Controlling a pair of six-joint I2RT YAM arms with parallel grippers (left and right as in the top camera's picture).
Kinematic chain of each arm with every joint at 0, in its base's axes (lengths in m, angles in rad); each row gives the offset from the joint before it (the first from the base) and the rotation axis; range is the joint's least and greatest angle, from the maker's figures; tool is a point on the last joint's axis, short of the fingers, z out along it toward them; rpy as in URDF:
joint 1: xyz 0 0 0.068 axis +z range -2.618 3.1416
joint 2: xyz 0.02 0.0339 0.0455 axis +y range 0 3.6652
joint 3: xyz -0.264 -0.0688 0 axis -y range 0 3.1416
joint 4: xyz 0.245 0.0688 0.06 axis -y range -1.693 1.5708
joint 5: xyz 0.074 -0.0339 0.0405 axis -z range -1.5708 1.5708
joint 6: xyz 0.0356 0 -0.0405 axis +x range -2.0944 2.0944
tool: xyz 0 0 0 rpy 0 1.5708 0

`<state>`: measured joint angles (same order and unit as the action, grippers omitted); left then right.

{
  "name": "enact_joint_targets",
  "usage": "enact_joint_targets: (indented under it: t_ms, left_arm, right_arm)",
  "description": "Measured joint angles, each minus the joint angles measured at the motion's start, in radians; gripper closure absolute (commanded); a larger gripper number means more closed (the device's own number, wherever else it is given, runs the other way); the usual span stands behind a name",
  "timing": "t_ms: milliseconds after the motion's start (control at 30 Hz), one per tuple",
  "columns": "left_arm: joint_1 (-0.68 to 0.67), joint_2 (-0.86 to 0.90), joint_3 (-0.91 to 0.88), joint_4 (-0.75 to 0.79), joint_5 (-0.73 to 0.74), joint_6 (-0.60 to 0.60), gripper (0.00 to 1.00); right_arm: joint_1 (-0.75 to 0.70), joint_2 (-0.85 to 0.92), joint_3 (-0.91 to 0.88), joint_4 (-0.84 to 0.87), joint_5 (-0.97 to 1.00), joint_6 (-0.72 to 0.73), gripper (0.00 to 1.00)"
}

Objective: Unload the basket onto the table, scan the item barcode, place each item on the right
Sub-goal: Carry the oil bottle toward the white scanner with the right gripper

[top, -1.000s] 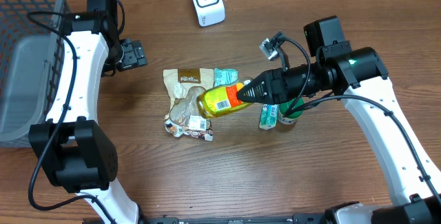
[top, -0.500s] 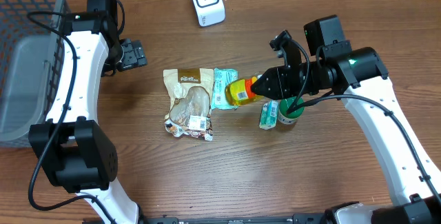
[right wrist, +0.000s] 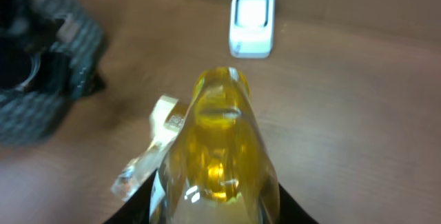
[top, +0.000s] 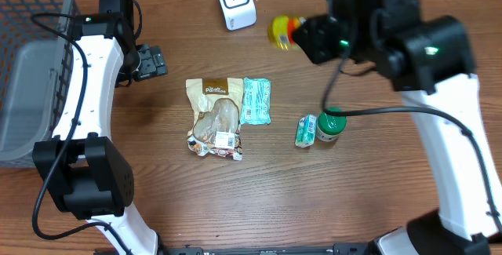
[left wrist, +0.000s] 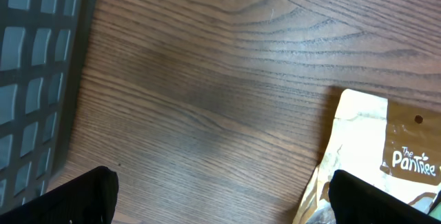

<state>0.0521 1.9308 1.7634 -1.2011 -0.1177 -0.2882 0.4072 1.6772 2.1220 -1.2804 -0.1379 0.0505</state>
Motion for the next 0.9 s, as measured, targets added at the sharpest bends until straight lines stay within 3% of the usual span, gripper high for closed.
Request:
enact_joint_targets:
  t_ms: [67,167,333,667,900]
  left_arm:
    - [0.0,0.0,0.0,0.0,0.0,0.0,0.0]
    - [0.0,0.0,0.0,0.001,0.0,0.0,0.0]
    - [0.0,0.0,0.0,0.001,0.0,0.0,0.0]
    - [0.0,0.0,0.0,0.0,0.0,0.0,0.0]
    - [0.0,0.0,0.0,0.0,0.0,0.0,0.0]
  right_arm:
    - [0.044,0.037,0.012,0.071,0.083,-0.02,0.85]
    - [0.108,0.124,0.014,0.183,0.22,-0.084,0.79]
    - [0.165,0.279,0.013,0.365,0.376,-0.244,0.79]
    - [0.181,0.512,0.013,0.669,0.525,-0.562,0.8]
    - [0.181,0.618,0.013,0.871,0.573,-0.692,0.8]
